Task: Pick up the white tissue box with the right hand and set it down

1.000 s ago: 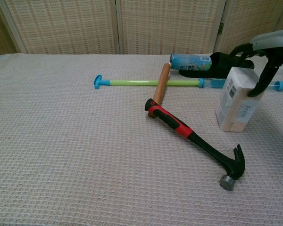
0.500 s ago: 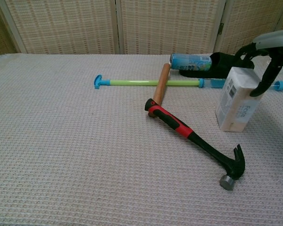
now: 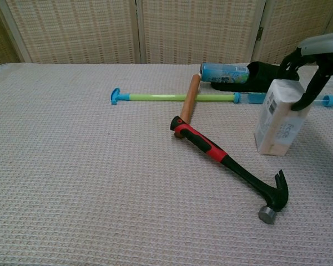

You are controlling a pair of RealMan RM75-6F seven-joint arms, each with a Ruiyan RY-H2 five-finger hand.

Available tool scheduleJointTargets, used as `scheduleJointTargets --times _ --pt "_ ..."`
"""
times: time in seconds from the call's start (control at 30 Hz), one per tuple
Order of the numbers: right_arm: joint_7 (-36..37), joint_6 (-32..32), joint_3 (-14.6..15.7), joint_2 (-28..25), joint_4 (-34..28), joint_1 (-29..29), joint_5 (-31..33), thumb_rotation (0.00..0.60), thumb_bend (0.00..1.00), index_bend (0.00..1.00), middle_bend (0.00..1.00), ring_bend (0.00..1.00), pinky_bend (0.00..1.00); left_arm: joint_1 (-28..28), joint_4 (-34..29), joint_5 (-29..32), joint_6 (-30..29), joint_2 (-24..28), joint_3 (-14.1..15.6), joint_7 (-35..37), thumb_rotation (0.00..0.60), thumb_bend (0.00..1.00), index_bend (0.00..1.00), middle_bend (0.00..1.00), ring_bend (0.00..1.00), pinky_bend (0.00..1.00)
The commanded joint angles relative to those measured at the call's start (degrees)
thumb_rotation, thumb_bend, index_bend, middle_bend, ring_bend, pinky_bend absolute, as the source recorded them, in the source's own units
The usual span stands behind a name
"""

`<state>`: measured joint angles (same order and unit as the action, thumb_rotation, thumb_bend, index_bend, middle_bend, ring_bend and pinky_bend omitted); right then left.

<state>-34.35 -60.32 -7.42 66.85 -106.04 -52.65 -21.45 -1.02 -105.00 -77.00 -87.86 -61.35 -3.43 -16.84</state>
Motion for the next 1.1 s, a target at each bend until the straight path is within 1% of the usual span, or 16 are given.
scheduleJointTargets --times 0.03,0.2,0.27,0.33,0.43,0.47,0.53,0.57,0.63,0.67,0.73,0.77,0.87,0.93,1.0,1.1 --pt "0.92 -0.57 -0.28 0.21 0.18 0.58 -1.42 0.6 0.2 0.36 0.34 0.26 0.0 -0.01 -0.04 0.02 0.02 -0.01 0.0 -0.05 0.6 0.34 0.1 0.0 0.0 0.17" --pt "4.53 -1.93 -1.04 0.37 0.76 2.68 -6.69 0.6 0.29 0.42 0.39 0.32 0.0 -0.03 -0.05 0.04 0.07 -0.05 0.05 -0.22 0.6 0.34 0.1 0.0 0.0 0.17" --pt "8.63 -1.75 -1.84 0.27 0.88 4.4 -10.53 0.6 0.3 0.44 0.41 0.34 0.0 -0.03 -0.09 0.03 0.06 -0.1 0.07 -0.3 0.6 0.34 0.1 0.0 0.0 0.17" --pt "15.35 -0.61 -3.2 0.1 1.27 6.66 -15.66 0.6 0.3 0.44 0.41 0.35 0.0 -0.05 -0.05 0.01 0.09 -0.15 0.09 -0.43 0.6 0.34 0.1 0.0 0.0 0.17" --pt "30.7 1.43 -5.16 0.83 4.66 11.43 -26.43 0.6 0.3 0.43 0.41 0.35 0.0 -0.05 -0.04 0.0 0.06 -0.22 0.12 -0.54 0.6 0.34 0.1 0.0 0.0 0.17" --pt "37.98 2.21 -5.75 1.66 7.01 13.32 -30.9 0.6 0.3 0.43 0.41 0.35 0.0 -0.06 0.0 -0.01 0.07 -0.26 0.14 -0.63 0.6 0.34 0.1 0.0 0.0 0.17" --pt "49.51 3.78 -6.2 3.07 11.17 15.75 -37.06 0.6 0.3 0.43 0.41 0.35 0.0 -0.09 -0.04 0.02 0.14 -0.31 0.16 -0.7 0.6 0.34 0.1 0.0 0.0 0.17" --pt "57.97 4.57 -6.35 4.03 14.1 17.25 -41.23 0.6 0.3 0.43 0.41 0.35 0.0 -0.1 -0.03 -0.02 0.15 -0.35 0.18 -0.79 0.6 0.34 0.1 0.0 0.0 0.17" --pt "70.87 4.87 -6.31 5.94 19.31 19.12 -47.03 0.6 0.3 0.43 0.41 0.35 0.0 -0.1 -0.04 -0.03 0.13 -0.39 0.2 -0.93 0.6 0.34 0.1 0.0 0.0 0.17" --pt "79.24 5.07 -5.75 7.14 23.06 19.98 -50.77 0.6 0.3 0.43 0.41 0.35 0.0 -0.1 -0.06 0.02 0.12 -0.41 0.17 -0.93 0.6 0.34 0.1 0.0 0.0 0.17" --pt "90.06 5.09 -4.24 8.89 29.35 20.62 -56.07 0.6 0.3 0.43 0.41 0.36 0.0 -0.09 -0.05 0.1 0.03 -0.44 0.1 -1.0 0.6 0.34 0.1 0.0 0.0 0.17" --pt "95.2 4.65 -3.03 10.37 33.98 20.7 -59.07 0.6 0.3 0.43 0.41 0.36 0.0 -0.12 -0.03 0.22 0.04 -0.46 0.02 -1.04 0.6 0.34 0.1 0.0 0.0 0.17" --pt "102.12 2.22 -0.74 15.31 45.4 20.77 -63.55 0.6 0.31 0.43 0.41 0.36 0.0 -0.24 0.03 0.35 0.29 -0.53 0.04 -1.2 0.6 0.34 0.1 0.0 0.0 0.17" --pt "105.31 1.08 0.24 18.78 51.73 20.75 -64.86 0.6 0.31 0.43 0.41 0.36 0.0 -0.29 0.06 0.42 0.42 -0.61 0.07 -1.34 0.6 0.34 0.1 0.0 0.0 0.17" --pt "107.24 0.69 0.99 21.24 56.17 20.6 -65.6 0.6 0.31 0.43 0.41 0.36 0.0 -0.32 0.06 0.57 0.52 -0.63 0.08 -1.48 0.6 0.34 0.1 0.0 0.0 0.17" --pt "106.85 0.44 1.96 24.75 62.48 20.33 -66.28 0.6 0.32 0.43 0.41 0.35 0.0 -0.33 -0.01 0.95 0.6 -0.55 -0.02 -1.53 0.6 0.34 0.1 0.0 0.0 0.17"
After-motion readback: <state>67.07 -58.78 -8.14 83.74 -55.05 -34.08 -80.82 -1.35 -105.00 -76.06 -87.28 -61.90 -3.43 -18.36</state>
